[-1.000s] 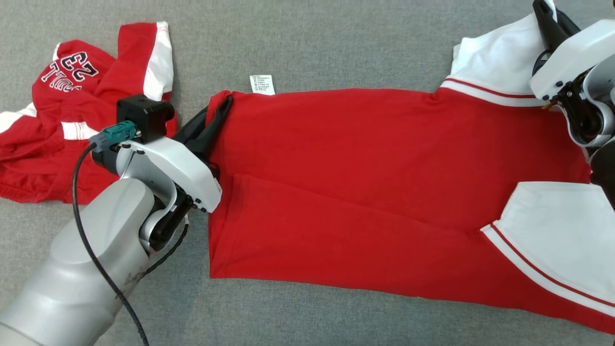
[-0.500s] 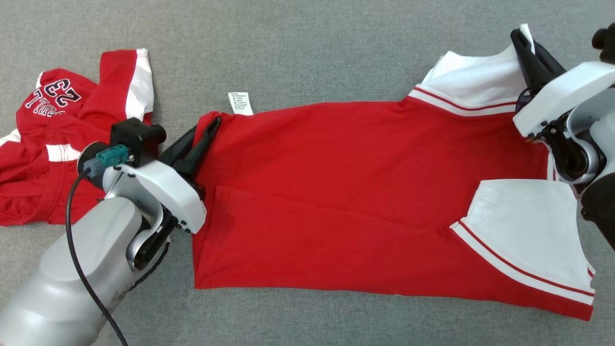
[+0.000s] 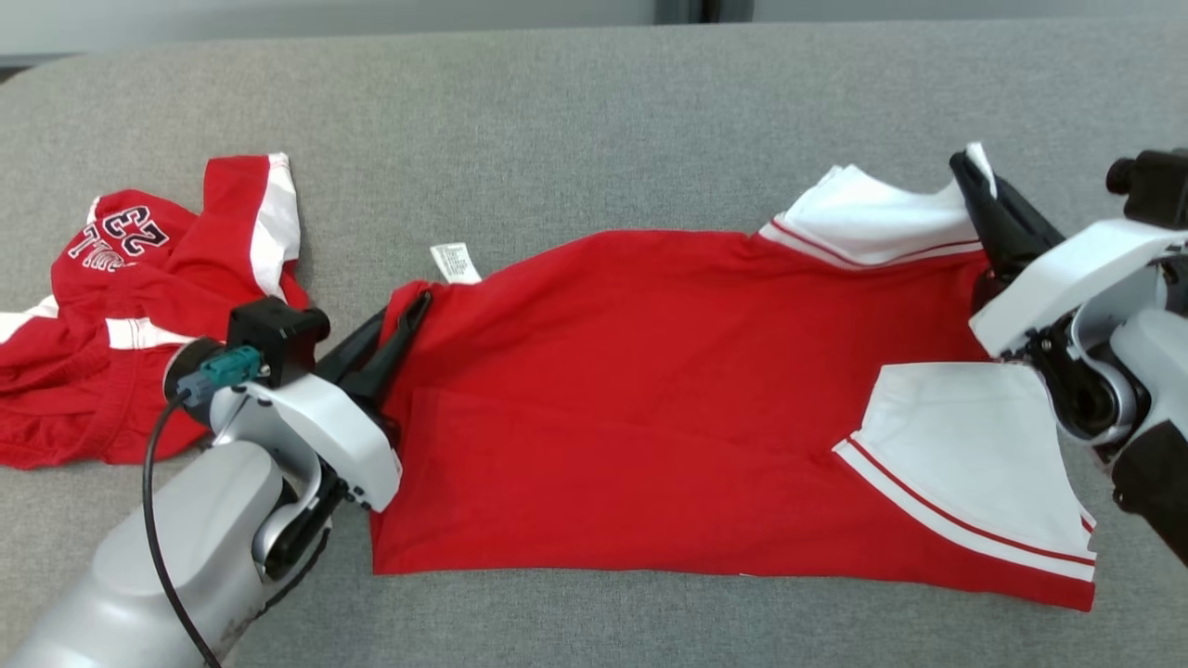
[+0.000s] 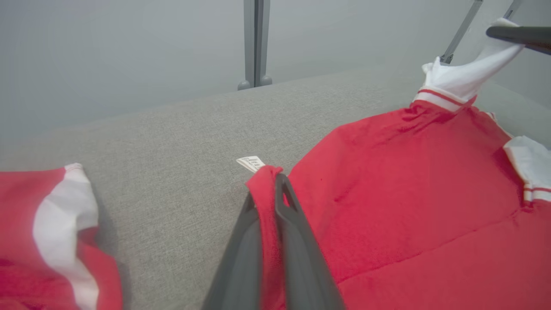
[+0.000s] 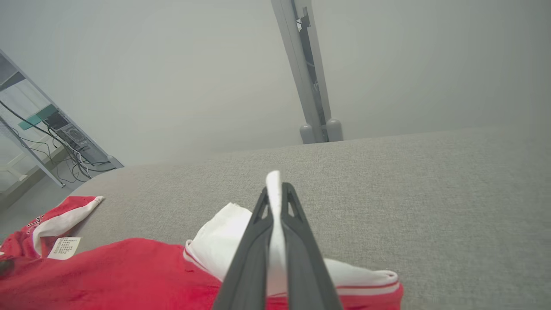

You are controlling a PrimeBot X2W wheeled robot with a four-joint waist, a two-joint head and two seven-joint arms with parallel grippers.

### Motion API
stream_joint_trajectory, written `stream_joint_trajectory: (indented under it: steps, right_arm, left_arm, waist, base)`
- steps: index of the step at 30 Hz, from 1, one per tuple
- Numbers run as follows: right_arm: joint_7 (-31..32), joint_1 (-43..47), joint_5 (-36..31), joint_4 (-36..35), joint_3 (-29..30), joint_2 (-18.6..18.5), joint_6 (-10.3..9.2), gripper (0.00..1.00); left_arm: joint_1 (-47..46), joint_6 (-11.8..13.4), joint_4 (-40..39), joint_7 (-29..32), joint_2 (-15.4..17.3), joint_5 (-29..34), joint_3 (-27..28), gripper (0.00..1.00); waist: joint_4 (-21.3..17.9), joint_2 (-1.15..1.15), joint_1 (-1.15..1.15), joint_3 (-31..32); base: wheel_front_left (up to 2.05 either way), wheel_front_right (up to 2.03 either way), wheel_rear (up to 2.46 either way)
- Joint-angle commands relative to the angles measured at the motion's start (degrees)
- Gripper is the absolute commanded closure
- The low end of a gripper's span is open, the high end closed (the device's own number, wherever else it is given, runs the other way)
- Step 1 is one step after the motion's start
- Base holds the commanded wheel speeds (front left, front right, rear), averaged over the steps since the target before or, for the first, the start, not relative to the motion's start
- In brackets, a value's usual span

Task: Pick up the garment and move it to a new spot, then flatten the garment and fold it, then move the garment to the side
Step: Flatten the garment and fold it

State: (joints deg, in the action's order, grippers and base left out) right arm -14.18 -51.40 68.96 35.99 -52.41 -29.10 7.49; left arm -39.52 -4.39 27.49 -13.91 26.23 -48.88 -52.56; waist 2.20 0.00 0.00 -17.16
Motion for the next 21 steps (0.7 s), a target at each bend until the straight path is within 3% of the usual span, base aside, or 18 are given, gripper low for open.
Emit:
stream_joint_trajectory:
  steps: [1,21]
  right_arm:
    - [-0.4,1.1,0.7,-0.7,-0.2,-0.4,0.02,1.00]
    - [-1.0,11.4,5.0,-9.7,-6.2,-5.4,0.02,1.00]
  left_arm:
    - [0.9,0.3,-0.1,-0.3,0.2,0.1,0.0,1.00]
    - [4.1,1.9,0.2,0.2,0.3,-1.3,-0.8,1.00]
  waist:
    - [-0.2,0.00,0.00,0.9]
    - [-2.0,0.00,0.00,5.6]
  base:
    - [0.00,0.00,0.00]
    - [0.00,0.00,0.00]
